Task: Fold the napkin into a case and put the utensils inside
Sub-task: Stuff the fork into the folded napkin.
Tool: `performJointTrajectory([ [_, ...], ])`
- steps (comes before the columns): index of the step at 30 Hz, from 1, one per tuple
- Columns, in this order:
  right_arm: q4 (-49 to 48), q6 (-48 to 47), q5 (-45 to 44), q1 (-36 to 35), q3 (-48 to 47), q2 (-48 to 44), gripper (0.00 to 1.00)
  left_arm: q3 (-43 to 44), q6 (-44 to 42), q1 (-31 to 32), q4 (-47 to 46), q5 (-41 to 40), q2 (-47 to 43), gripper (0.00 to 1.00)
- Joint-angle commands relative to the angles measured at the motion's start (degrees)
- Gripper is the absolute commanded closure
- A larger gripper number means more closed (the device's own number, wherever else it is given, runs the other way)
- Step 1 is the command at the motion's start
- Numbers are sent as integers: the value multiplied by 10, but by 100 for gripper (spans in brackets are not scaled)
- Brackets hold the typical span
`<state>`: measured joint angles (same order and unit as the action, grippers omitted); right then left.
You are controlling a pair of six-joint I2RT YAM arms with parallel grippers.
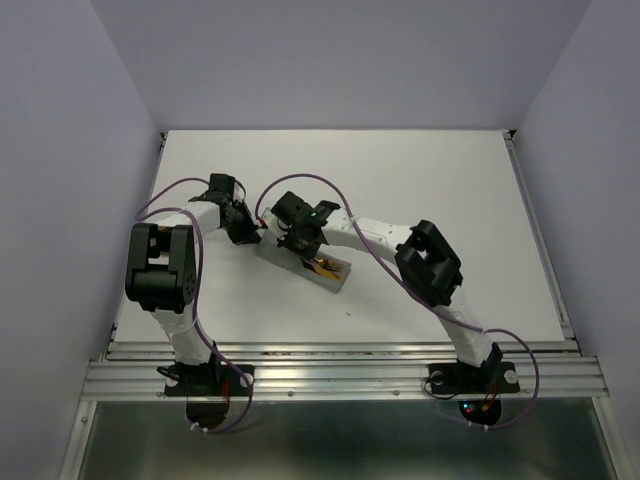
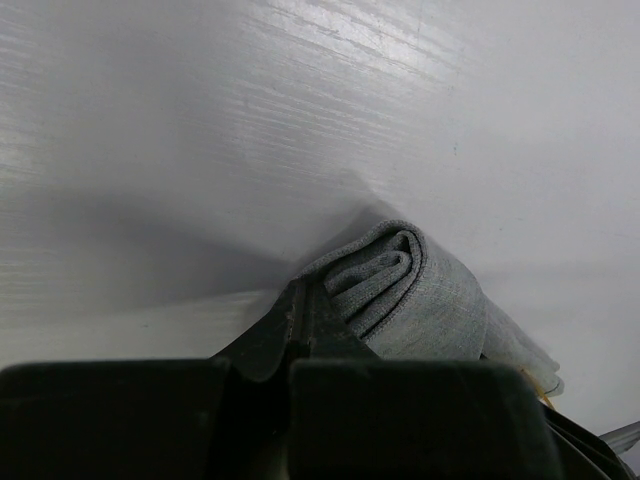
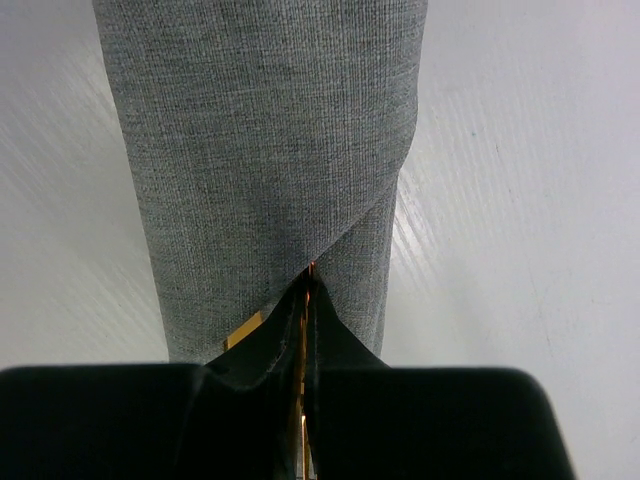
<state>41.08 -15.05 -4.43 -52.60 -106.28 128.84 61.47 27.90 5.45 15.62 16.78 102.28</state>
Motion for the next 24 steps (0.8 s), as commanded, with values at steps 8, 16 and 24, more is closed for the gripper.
performJointTrajectory([
  [8, -14, -9, 6, -6, -36, 11, 99, -7, -6, 3, -4, 17, 5, 100],
  [16, -10, -16, 6, -6, -46, 17, 99, -8, -7, 4, -4, 19, 5, 100],
  [24, -26, -10, -9, -6, -26, 1, 91, -7, -9, 5, 1, 12, 4, 100],
])
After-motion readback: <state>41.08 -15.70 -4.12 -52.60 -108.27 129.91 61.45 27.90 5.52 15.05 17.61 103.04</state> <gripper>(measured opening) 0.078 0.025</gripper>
